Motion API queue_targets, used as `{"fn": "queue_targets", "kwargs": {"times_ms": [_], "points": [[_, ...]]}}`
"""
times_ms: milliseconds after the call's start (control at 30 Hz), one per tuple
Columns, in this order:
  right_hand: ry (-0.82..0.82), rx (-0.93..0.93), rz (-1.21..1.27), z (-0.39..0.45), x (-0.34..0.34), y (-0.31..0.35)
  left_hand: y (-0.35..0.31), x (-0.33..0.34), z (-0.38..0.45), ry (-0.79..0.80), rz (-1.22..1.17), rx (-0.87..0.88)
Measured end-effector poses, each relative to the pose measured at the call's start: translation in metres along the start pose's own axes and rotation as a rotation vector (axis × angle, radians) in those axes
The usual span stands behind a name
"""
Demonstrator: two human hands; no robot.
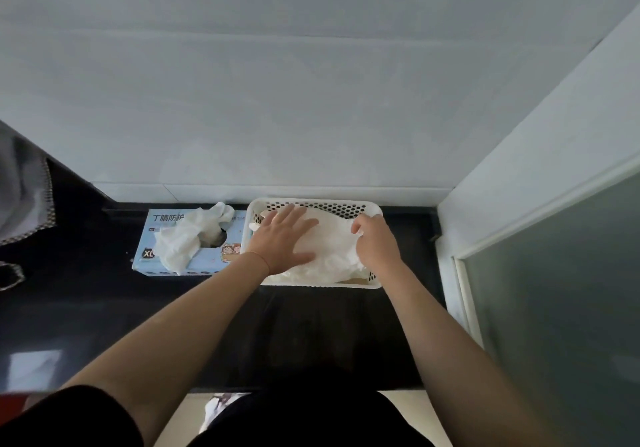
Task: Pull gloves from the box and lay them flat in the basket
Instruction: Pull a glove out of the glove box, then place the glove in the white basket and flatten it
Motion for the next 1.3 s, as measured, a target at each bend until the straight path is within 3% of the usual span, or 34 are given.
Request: {"fn": "queue_targets", "kwargs": {"times_ms": [133,433,500,600,700,900,1133,1300], "points": [[0.072,-0.021,-0.177,0.000,0.004,0.000,0.009,0.016,-0.001,0.085,0.046,-0.045],[-0.001,-0.056,-0.428,0.002,0.009,0.008,0.008,0.026,0.003,0.122,-0.025,-0.058],[-0.070,-0.074,-0.465,0.003,0.008,0.013,0.010,0.015,-0.002,0.047,-0.150,-0.066],[-0.185,-0.085,-0.380,0.009,0.010,0.036,0.029,-0.008,-0.013,-0.234,-0.335,-0.115],[-0.204,-0.134,-0.212,0.017,0.017,0.071,0.068,-0.023,-0.026,-0.441,-0.337,-0.251],[-0.124,-0.211,0.024,0.027,0.048,0.154,0.152,-0.032,-0.048,-0.186,-0.297,-0.640],[-0.113,-0.225,0.125,0.032,0.061,0.210,0.199,-0.055,-0.052,-0.103,-0.576,-0.604],[-0.108,-0.232,0.147,0.035,0.061,0.230,0.209,-0.083,-0.047,-0.125,-0.475,-0.564]]}}
Point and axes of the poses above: each hand's wrist, its own z-axis towards the middle knuckle, its own x-axis out of the palm, y = z × x, the point moved 2 cm from there along z, towards the middle knuckle, and after that the axes turned 13 degrees about -x, right-handed, at the moved point
